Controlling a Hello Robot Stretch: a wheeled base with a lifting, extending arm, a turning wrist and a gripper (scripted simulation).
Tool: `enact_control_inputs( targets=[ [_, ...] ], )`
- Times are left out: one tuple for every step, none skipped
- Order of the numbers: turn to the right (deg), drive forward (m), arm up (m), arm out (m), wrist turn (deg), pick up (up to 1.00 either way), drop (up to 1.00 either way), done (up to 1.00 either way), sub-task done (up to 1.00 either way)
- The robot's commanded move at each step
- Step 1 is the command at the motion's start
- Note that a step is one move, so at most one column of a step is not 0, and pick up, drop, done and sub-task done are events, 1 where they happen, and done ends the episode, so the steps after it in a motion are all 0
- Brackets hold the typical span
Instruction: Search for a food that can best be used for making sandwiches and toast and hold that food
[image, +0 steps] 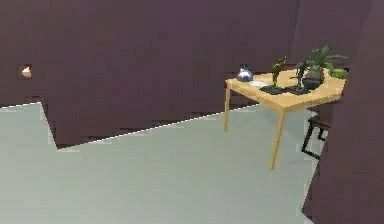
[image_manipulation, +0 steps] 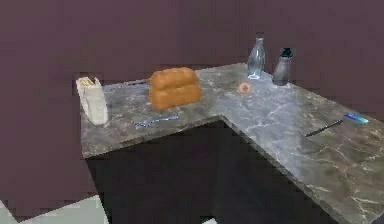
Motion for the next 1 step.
enact_control_inputs(
  targets=[
    [45.0, 0.0, 0.0, 0.0, 0.0, 0.0, 0.0, 0.0, 0.0]
  ],
)
